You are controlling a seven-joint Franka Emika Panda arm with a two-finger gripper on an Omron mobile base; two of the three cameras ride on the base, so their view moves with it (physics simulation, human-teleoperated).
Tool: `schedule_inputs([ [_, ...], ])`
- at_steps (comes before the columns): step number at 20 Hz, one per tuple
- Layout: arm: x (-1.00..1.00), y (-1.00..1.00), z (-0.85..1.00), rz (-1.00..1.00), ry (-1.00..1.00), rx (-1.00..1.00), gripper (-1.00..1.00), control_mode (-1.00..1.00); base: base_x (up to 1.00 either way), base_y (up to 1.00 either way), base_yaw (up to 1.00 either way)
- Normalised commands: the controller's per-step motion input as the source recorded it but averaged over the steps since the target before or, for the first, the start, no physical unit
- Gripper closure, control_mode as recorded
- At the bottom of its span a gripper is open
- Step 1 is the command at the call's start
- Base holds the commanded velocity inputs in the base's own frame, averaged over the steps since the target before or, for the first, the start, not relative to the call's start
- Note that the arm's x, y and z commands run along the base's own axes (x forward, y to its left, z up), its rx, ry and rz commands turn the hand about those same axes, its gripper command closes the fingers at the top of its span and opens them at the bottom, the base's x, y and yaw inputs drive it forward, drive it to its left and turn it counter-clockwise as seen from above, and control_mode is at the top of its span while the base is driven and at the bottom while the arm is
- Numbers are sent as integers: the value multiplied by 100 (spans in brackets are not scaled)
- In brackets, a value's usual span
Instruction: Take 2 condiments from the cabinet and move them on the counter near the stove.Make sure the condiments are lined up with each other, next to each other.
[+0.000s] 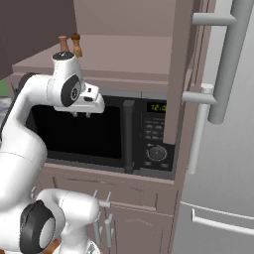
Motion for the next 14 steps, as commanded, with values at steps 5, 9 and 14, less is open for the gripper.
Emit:
schedule_inputs([
  [5,-34,15,0,0,-15,0,-100,-100,0,0,0],
  [9,-30,13,44,0,-60,1,-100,-100,0,0,0],
  [14,-6,11,75,0,-53,13,-100,-100,0,0,0],
])
